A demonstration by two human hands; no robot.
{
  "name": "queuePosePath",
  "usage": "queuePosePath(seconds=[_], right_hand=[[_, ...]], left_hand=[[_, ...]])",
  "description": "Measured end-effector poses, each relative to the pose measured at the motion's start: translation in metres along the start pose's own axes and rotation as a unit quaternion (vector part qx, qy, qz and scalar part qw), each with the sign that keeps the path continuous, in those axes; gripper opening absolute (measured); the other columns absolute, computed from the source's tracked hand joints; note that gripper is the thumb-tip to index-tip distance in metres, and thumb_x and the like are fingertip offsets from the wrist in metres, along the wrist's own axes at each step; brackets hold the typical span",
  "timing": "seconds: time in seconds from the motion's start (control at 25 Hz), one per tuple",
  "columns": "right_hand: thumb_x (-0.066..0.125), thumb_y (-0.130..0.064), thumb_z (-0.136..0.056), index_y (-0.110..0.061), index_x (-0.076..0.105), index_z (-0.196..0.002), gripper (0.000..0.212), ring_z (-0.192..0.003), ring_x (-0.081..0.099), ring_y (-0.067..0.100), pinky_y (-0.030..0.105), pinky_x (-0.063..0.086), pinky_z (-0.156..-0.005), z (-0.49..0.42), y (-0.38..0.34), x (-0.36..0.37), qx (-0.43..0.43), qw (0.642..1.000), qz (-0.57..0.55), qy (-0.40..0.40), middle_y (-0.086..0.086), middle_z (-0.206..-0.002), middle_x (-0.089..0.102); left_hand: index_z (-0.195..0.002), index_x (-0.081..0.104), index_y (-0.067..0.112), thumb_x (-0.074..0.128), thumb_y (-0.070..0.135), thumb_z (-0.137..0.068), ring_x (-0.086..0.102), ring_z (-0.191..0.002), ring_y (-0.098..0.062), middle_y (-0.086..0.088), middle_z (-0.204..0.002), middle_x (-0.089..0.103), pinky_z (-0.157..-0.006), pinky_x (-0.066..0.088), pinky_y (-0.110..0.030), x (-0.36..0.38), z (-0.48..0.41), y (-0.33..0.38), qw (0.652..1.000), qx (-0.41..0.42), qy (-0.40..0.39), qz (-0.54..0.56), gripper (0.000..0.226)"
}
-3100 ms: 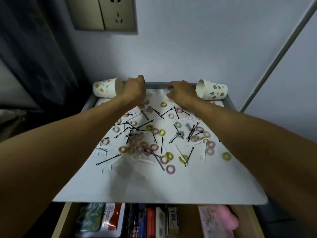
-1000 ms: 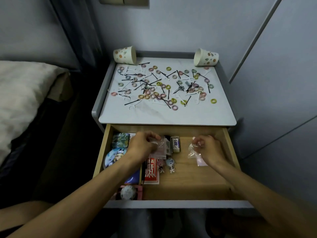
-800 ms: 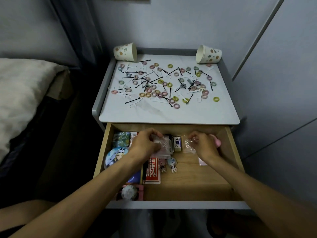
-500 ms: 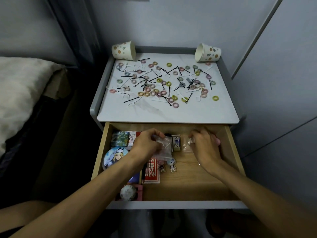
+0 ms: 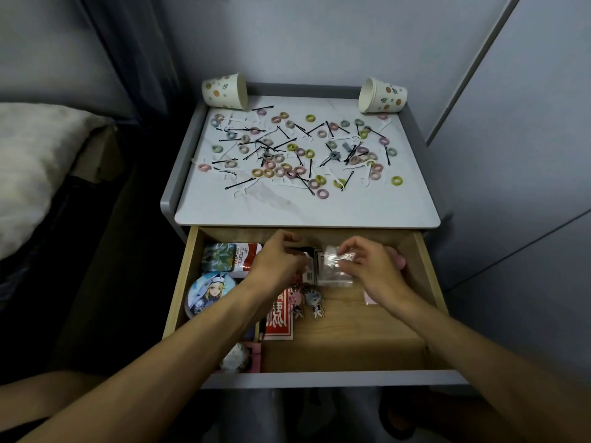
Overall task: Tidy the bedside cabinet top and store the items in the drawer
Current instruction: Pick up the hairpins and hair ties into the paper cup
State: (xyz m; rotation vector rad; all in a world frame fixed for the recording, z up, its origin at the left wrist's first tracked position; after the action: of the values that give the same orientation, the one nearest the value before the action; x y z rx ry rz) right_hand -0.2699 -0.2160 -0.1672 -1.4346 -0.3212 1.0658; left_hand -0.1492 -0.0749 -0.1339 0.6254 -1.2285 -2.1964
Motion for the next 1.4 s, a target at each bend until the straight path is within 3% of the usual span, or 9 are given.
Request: queuePosePath(seconds=[0.12, 0.28, 0.4, 0.48, 0.68, 0.92, 1.12, 1.28, 1.4], right_hand=[[0.07, -0.002, -0.084, -0.015, 0.069, -0.089, 0.014, -0.069, 0.06, 0.015, 0.003, 0.04, -0.054, -0.019, 0.02, -0.008, 0.033, 0.99, 0.129, 0.05, 0.006, -0.078, 0.065], [0.071, -0.004, -0.083, -0.022, 0.071, -0.086, 0.018, -0.065, 0.058, 0.01, 0.017, 0.043, -0.061, -0.032, 0.036, 0.002, -0.002, 0.98, 0.191, 0.051, -0.015, -0.066, 0.061], [0.074, -0.022, -0.082, -0.031, 0.072, -0.094, 0.015, -0.08, 0.066, 0.011, 0.031, 0.051, -0.081, -0.031, 0.038, 0.0, -0.023, 0.954, 0.288, 0.077, -0.013, -0.079, 0.071], [0.073, -0.03, -0.082, -0.033, 0.07, -0.102, 0.02, -0.091, 0.067, 0.017, 0.035, 0.053, -0.081, -0.021, 0.031, -0.008, -0.042, 0.933, 0.345, 0.094, -0.009, -0.093, 0.073], [0.072, -0.03, -0.085, -0.027, 0.071, -0.097, 0.012, -0.081, 0.059, 0.003, 0.015, 0.043, -0.064, 0.003, -0.013, -0.031, -0.13, 0.924, 0.351, 0.074, -0.011, -0.095, 0.066], [0.071, -0.024, -0.086, -0.025, 0.072, -0.093, 0.007, -0.075, 0.06, 0.004, 0.024, 0.05, -0.067, -0.04, -0.081, -0.076, -0.169, 0.946, 0.261, 0.095, -0.014, -0.081, 0.064], [0.074, -0.017, -0.084, -0.016, 0.065, -0.115, 0.033, -0.096, 0.059, 0.012, 0.023, 0.045, -0.08, -0.141, -0.111, -0.125, -0.182, 0.94, 0.261, 0.123, 0.001, -0.111, 0.066], [0.076, -0.016, -0.079, -0.013, 0.046, -0.137, 0.065, -0.12, 0.049, 0.026, 0.028, 0.039, -0.091, -0.234, -0.111, -0.159, -0.144, 0.93, 0.316, 0.117, 0.009, -0.132, 0.051], [0.081, -0.019, -0.074, -0.015, 0.031, -0.147, 0.088, -0.129, 0.041, 0.024, 0.029, 0.035, -0.099, -0.283, -0.102, -0.17, -0.129, 0.931, 0.332, 0.083, 0.009, -0.143, 0.042]], left_hand=[[-0.116, 0.057, 0.017, 0.063, 0.004, -0.088, 0.066, -0.089, -0.025, -0.011, -0.103, 0.067, -0.078, 0.055, -0.039, -0.004, -0.001, 0.004, 1.0, -0.006, 0.014, -0.007, 0.031], [-0.115, 0.059, 0.016, 0.062, 0.007, -0.09, 0.064, -0.081, -0.017, -0.011, -0.103, 0.067, -0.072, 0.053, -0.033, -0.004, -0.002, 0.009, 1.0, 0.004, 0.004, -0.019, 0.027], [-0.114, 0.059, 0.016, 0.062, 0.008, -0.09, 0.063, -0.075, -0.012, -0.007, -0.102, 0.066, -0.066, 0.05, -0.028, -0.005, -0.003, 0.01, 1.0, 0.003, -0.004, -0.025, 0.025], [-0.112, 0.06, 0.016, 0.062, 0.008, -0.091, 0.064, -0.075, -0.014, -0.007, -0.1, 0.066, -0.065, 0.05, -0.028, -0.006, -0.002, 0.012, 1.0, 0.002, -0.006, -0.028, 0.023], [-0.105, 0.064, 0.012, 0.062, 0.01, -0.092, 0.068, -0.074, -0.016, -0.012, -0.099, 0.072, -0.06, 0.051, -0.023, -0.011, 0.01, 0.038, 0.998, 0.019, -0.047, -0.035, 0.014], [-0.109, 0.066, 0.008, 0.058, 0.01, -0.095, 0.072, -0.084, -0.023, -0.011, -0.1, 0.074, -0.077, 0.058, -0.032, -0.011, -0.003, 0.122, 0.994, 0.1, -0.037, -0.019, 0.017], [-0.105, 0.067, 0.007, 0.054, 0.008, -0.097, 0.069, -0.079, -0.022, -0.012, -0.098, 0.072, -0.074, 0.057, -0.03, 0.002, -0.073, 0.182, 0.99, 0.14, -0.017, -0.029, 0.016], [-0.107, 0.066, 0.005, 0.056, 0.011, -0.097, 0.06, -0.068, -0.019, -0.007, -0.083, 0.061, -0.064, 0.055, -0.027, 0.03, -0.148, 0.218, 0.993, 0.106, -0.01, 0.048, 0.015], [-0.11, 0.064, 0.002, 0.061, 0.014, -0.095, 0.059, -0.068, -0.018, -0.009, -0.091, 0.062, -0.061, 0.053, -0.025, 0.053, -0.2, 0.236, 0.994, 0.104, 0.0, 0.035, 0.019]])
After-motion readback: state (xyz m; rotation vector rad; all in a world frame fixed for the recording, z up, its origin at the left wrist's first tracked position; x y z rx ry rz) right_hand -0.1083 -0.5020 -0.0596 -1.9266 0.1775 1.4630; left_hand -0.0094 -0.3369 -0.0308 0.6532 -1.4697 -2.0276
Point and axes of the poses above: each hand's wrist, its own z-axis away from the middle knuckle, its own x-axis out of the palm, y = z × x, the point moved 1 cm from there along -z, towards the middle knuckle
